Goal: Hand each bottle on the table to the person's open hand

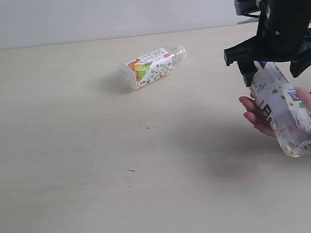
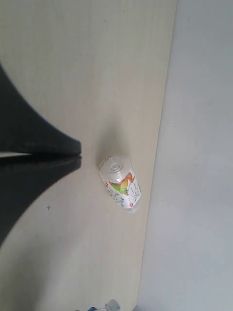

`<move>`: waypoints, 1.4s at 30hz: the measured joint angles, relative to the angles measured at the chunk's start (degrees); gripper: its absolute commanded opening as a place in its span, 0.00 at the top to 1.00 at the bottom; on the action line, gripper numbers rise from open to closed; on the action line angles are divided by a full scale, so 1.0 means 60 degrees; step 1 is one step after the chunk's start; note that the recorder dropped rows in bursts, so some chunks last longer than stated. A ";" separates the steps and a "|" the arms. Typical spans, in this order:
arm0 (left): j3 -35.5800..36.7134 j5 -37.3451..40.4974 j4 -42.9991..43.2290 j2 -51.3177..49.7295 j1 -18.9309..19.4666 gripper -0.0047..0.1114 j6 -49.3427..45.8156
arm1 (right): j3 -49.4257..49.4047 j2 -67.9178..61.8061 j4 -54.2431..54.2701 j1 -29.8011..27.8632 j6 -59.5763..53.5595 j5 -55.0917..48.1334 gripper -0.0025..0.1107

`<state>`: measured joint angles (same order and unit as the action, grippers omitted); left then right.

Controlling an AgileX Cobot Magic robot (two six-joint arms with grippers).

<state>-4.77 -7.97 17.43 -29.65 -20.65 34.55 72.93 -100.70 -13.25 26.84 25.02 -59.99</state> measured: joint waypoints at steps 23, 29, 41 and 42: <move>0.0000 0.0000 0.0000 0.0000 0.0000 0.96 0.0000 | -0.1016 0.5221 0.1049 0.0000 -0.1771 0.0885 0.98; 0.0000 0.0000 0.0000 0.0000 0.0000 0.96 0.0000 | -0.2862 0.8080 0.1197 0.0000 -0.1834 0.2617 0.98; 0.0000 0.0000 0.0000 0.0000 0.0000 0.96 0.0000 | -0.7110 1.2977 0.1235 0.0000 -0.0880 0.5774 0.98; 0.0000 0.0000 0.0000 0.0000 0.0000 0.96 0.0000 | -0.7386 1.3159 0.1258 0.0000 -0.0760 0.5968 0.98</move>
<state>-4.77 -7.97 17.43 -29.65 -20.65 34.55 28.61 -21.74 -5.70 26.84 20.47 -24.18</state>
